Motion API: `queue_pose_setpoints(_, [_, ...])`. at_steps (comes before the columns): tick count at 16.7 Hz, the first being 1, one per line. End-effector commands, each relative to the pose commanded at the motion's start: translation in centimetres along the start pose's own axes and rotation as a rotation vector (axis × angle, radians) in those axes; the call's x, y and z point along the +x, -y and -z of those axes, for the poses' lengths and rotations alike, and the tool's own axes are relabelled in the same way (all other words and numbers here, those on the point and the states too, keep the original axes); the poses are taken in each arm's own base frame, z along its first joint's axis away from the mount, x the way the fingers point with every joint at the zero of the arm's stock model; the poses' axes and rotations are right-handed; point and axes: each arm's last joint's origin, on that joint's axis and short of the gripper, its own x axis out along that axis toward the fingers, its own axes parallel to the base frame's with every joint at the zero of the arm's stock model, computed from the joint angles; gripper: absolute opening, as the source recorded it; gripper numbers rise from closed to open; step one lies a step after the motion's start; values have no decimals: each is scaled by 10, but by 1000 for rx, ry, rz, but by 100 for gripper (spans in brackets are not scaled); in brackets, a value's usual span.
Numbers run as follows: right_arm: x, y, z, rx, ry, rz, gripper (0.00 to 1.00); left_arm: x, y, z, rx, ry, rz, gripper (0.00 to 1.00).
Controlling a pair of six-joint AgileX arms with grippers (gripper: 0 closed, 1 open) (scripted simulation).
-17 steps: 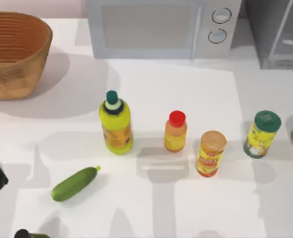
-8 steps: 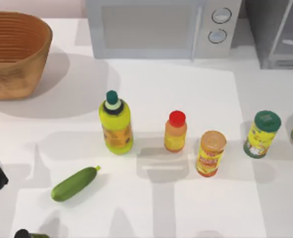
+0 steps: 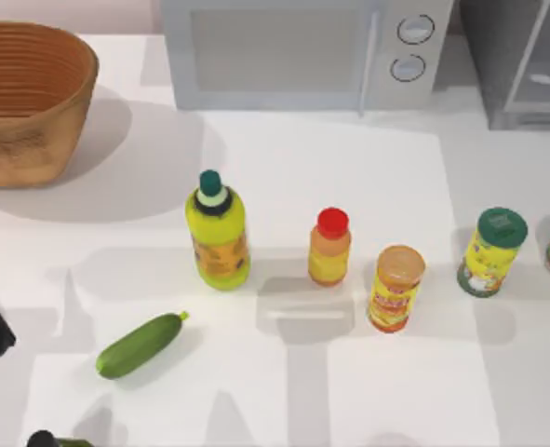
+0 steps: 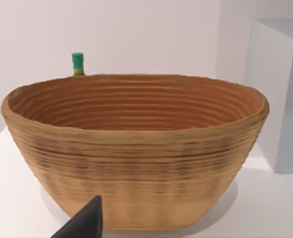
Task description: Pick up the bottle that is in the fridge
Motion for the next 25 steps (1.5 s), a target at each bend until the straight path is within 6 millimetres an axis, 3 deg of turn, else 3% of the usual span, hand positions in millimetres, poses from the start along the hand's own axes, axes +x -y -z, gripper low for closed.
queue_pose_setpoints(4, [78,-6,-3,-8,15,2,100,0,0,0,0,0,0,100])
queue_pose_setpoints(7, [116,-19,-6,-7,12,1,100,0,0,0,0,0,0,100])
queue_pose_setpoints(10, [131,-27,-7,-6,7,0,100,0,0,0,0,0,0,100])
queue_pose_setpoints(16, [133,-26,-7,-5,5,1,100,0,0,0,0,0,0,100])
queue_pose_setpoints(22, [181,-26,-9,-7,15,0,100,0,0,0,0,0,0,100])
queue_pose_setpoints(25, [191,-27,-8,-6,7,0,100,0,0,0,0,0,0,100])
